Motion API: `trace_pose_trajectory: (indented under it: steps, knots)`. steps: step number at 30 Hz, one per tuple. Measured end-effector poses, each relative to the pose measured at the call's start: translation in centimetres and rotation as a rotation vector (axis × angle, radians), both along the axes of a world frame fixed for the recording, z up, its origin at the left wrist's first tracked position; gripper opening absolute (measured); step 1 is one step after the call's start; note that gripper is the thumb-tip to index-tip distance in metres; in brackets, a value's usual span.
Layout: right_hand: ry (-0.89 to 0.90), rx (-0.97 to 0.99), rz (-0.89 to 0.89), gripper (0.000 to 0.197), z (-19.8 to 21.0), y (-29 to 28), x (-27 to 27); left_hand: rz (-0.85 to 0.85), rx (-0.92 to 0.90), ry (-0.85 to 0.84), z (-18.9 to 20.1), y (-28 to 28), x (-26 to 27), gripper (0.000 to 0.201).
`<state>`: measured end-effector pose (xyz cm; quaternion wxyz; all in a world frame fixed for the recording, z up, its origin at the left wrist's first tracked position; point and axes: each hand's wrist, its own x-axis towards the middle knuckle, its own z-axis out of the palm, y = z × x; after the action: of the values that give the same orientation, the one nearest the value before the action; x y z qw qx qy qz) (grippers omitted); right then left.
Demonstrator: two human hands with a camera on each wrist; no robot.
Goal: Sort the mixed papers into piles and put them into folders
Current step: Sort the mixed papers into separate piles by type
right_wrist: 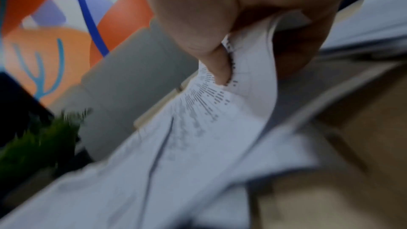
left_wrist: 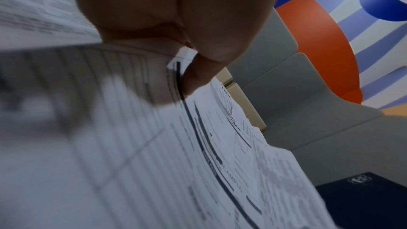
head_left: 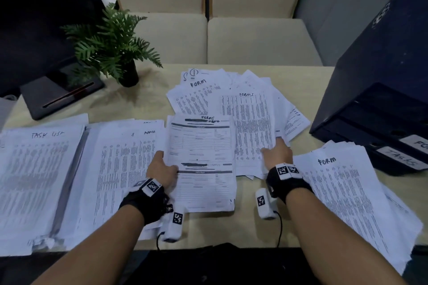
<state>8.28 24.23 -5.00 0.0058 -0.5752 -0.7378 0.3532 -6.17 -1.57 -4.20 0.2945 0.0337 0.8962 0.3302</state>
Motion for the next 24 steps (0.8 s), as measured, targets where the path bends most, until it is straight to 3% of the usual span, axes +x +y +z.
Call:
trace_pose_trajectory:
  steps: [3,6,8,10,16,19,24]
  knots:
    - [0.196,0.082,-0.147,0.021,2.4,0.9,1.2,-0.016,0.000,0.003,-0.2,0.2,0.2,0.040]
    - [0.457,0.220,-0.270,0.014,5.8,1.8,2.8,-0.039,0.044,0.014,-0.1,0.7,0.7,0.080]
    - [0.554,0.241,-0.266,0.014,7.6,2.5,3.9,-0.092,0.050,0.009,0.5,0.8,1.1,0.092]
    - [0.603,0.157,-0.233,0.015,7.8,3.1,4.9,-0.154,0.042,-0.010,0.3,0.8,1.2,0.084]
    - [0.468,-0.327,-0.153,0.012,2.8,0.2,6.1,-0.104,0.204,-0.111,0.0,1.9,2.1,0.017]
    - [0.297,-0.386,-0.017,0.010,0.9,-2.6,6.3,-0.134,0.168,-0.123,-0.1,2.3,2.4,0.035]
    - [0.224,-0.344,0.072,0.015,0.6,-3.9,6.6,-0.150,0.050,-0.083,-0.8,2.4,2.5,0.034]
